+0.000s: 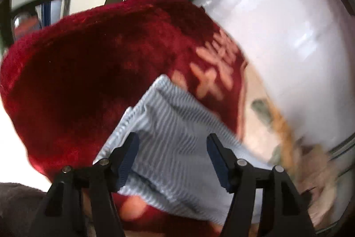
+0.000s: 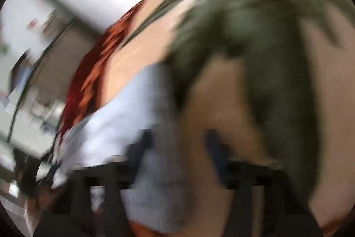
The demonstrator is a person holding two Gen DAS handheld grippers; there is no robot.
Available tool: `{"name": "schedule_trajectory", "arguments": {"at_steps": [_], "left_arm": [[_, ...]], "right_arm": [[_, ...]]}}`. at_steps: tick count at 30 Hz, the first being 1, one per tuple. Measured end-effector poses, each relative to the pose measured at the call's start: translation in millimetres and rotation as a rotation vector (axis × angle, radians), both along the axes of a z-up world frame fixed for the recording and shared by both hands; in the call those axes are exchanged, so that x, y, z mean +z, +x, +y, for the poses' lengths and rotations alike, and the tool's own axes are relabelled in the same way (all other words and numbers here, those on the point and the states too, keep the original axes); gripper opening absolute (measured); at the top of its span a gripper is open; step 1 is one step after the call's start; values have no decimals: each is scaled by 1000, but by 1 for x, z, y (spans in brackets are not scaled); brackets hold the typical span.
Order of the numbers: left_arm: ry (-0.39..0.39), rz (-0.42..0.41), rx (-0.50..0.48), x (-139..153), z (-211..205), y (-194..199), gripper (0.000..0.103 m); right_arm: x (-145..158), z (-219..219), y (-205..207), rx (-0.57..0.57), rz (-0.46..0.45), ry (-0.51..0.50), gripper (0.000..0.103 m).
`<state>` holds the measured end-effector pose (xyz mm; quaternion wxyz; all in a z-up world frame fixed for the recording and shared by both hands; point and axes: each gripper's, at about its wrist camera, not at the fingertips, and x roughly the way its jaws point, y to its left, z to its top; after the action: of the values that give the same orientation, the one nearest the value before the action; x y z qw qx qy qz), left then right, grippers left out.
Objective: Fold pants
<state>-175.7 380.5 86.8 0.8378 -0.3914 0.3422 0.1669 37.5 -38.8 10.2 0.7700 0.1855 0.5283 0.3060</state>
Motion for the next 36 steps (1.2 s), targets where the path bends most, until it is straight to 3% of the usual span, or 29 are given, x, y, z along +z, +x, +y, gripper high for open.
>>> {"name": "schedule_trajectory", "arguments": {"at_steps": [2, 4, 6, 7, 8, 9, 10, 12, 13, 14, 15, 16, 18, 22, 25, 26, 29, 30, 32, 34, 36], "left_arm": [[60, 22, -14, 6, -1, 3, 72], [198, 54, 15, 19, -4, 8, 90], [295, 87, 16, 22, -2, 18, 93], [310, 139, -18, 16, 4, 29, 96], [264, 238, -106, -3, 14, 48, 98], [166, 339, -166, -27, 23, 61, 97], [144, 407, -191, -41, 27, 72, 96], [208, 448, -244, -39, 22, 87, 97], [209, 444, -246, -36, 20, 88, 86], [186, 420, -238, -33, 20, 86, 67], [96, 377, -240, -33, 23, 84, 37], [1, 343, -230, -32, 24, 81, 27], [-86, 266, -234, -24, 13, 84, 25], [-76, 155, -347, 0, -47, 121, 25], [-59, 140, -440, -4, -112, 168, 26], [-34, 171, -475, -13, -135, 187, 27], [49, 310, -500, -40, -179, 218, 53], [101, 305, -489, -38, -188, 220, 60], [161, 263, -482, -27, -195, 216, 62], [292, 189, -494, -9, -201, 202, 62], [427, 148, -488, 7, -204, 186, 61]], "right_arm": [[1, 10, 2, 37, -23, -17, 17], [-5, 13, 5, 28, 9, -5, 15], [-8, 10, 11, 2, 52, 43, 14], [-9, 7, 13, -4, 60, 59, 14], [-8, 6, 15, -8, 60, 70, 13], [-7, 5, 18, -10, 56, 78, 13], [-4, 5, 20, -11, 38, 86, 11], [5, 3, 21, -34, -11, 99, 10], [12, 1, 21, -53, -26, 130, 9], [19, -5, 22, -70, -36, 170, 8], [31, -13, 25, -99, -59, 209, 8], [42, -22, 28, -118, -81, 220, 8], [68, -42, 32, -151, -149, 228, 8], [114, -112, 38, -243, -285, 129, 8], [109, -162, 48, -329, -260, -6, 8], [100, -177, 53, -355, -227, -51, 8], [54, -214, 67, -421, -85, -159, 9], [37, -224, 71, -442, -11, -148, 9], [13, -239, 78, -496, 88, -51, 9], [14, -242, 81, -506, 91, -32, 9], [29, -234, 80, -478, 44, -91, 9]]}}
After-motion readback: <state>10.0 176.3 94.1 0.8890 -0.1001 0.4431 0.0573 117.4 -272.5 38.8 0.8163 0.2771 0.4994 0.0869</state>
